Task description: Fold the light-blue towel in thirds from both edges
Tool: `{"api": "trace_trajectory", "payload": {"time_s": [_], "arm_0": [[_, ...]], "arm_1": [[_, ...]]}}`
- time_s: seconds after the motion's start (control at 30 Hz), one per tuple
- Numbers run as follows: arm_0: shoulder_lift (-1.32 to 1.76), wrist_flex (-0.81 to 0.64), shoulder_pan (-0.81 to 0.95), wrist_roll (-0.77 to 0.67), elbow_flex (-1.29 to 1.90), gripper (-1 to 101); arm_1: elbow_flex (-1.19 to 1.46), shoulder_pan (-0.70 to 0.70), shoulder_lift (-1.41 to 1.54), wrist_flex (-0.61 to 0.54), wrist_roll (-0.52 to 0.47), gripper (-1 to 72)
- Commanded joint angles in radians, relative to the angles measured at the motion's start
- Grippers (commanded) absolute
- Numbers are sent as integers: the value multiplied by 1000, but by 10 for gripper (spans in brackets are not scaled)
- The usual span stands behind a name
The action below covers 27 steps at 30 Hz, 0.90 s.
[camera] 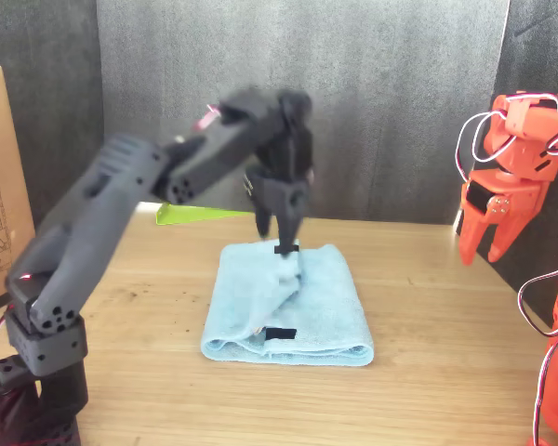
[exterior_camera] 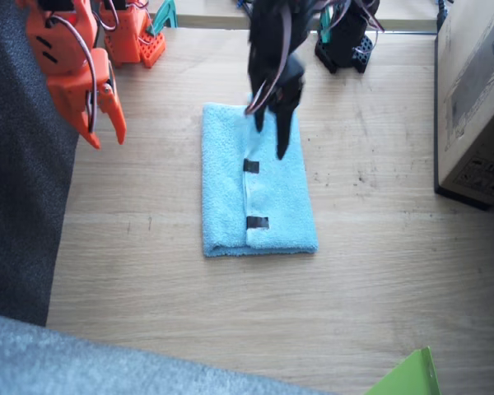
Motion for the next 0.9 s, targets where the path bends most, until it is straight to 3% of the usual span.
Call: {"api": "trace_trajectory", "payload": {"time_s": [0.0,0.13,0.27,0.33,0.53,0.7,0.87], "arm_0": [[179,17,63,28,34,343],[350,17,179,21,156,288],[506,-63,460,-41,407,9],[706,-259,589,-40,741,-2],[1290,-653,842,-31,1536,-3],[1611,-798,942,-75,1953,-3],[1894,-844,954,-124,2220,-3]], "arm_1": [[8,18,97,31,12,210],[38,12,153,29,15,202],[133,6,224,-28,18,103],[195,17,264,-60,15,1],[632,18,675,-272,-37,0],[851,-110,994,-364,-75,0],[1042,-141,1207,-431,-48,0]]}}
